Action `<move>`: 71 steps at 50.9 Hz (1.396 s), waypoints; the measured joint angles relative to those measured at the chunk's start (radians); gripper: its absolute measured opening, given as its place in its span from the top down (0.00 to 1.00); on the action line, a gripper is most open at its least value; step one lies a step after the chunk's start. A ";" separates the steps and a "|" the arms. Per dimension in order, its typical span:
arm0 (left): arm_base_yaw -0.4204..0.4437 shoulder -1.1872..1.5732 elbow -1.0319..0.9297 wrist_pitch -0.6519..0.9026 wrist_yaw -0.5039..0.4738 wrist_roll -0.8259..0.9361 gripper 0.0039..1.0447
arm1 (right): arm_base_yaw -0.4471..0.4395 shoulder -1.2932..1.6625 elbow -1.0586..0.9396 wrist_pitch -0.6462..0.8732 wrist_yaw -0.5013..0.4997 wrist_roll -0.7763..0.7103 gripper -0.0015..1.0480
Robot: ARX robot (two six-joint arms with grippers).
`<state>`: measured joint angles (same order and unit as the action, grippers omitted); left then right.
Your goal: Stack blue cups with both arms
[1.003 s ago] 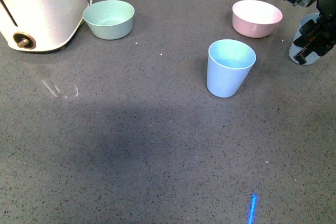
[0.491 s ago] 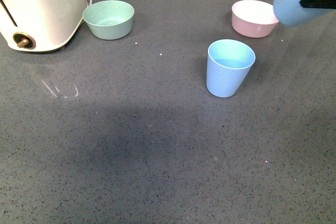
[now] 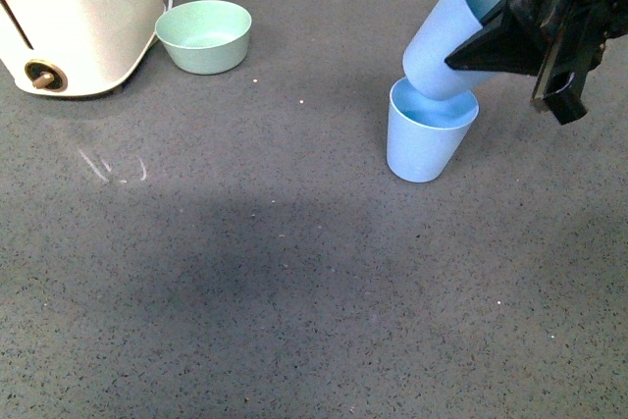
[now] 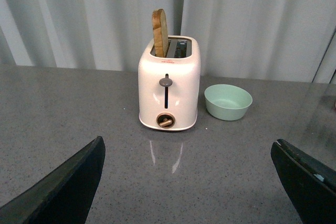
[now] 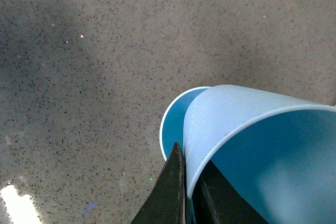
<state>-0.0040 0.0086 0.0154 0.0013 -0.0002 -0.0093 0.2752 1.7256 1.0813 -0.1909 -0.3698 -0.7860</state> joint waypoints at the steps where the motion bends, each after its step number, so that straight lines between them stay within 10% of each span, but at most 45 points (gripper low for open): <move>1: 0.000 0.000 0.000 0.000 0.000 0.000 0.08 | 0.000 0.003 0.000 0.000 0.002 0.000 0.98; 14: 0.000 0.000 0.000 0.000 0.000 0.000 0.08 | 0.004 0.043 0.001 0.018 0.012 0.027 0.98; 44: 0.000 0.000 0.000 0.000 0.000 0.000 0.08 | -0.127 -0.194 -0.105 0.345 -0.078 0.351 0.07; 55: 0.000 0.000 0.000 0.000 0.000 0.000 0.08 | -0.204 -0.271 -0.206 0.483 -0.051 0.511 0.09; 62: 0.000 0.000 0.000 0.000 0.000 0.000 0.08 | -0.171 -0.300 -0.398 0.869 0.376 0.689 0.30; 71: 0.000 0.000 0.000 0.000 -0.001 0.000 0.08 | -0.190 -0.420 -0.585 1.009 0.452 0.756 0.56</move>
<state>-0.0040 0.0086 0.0154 0.0013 -0.0010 -0.0090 0.0849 1.3060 0.4961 0.8177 0.0818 -0.0296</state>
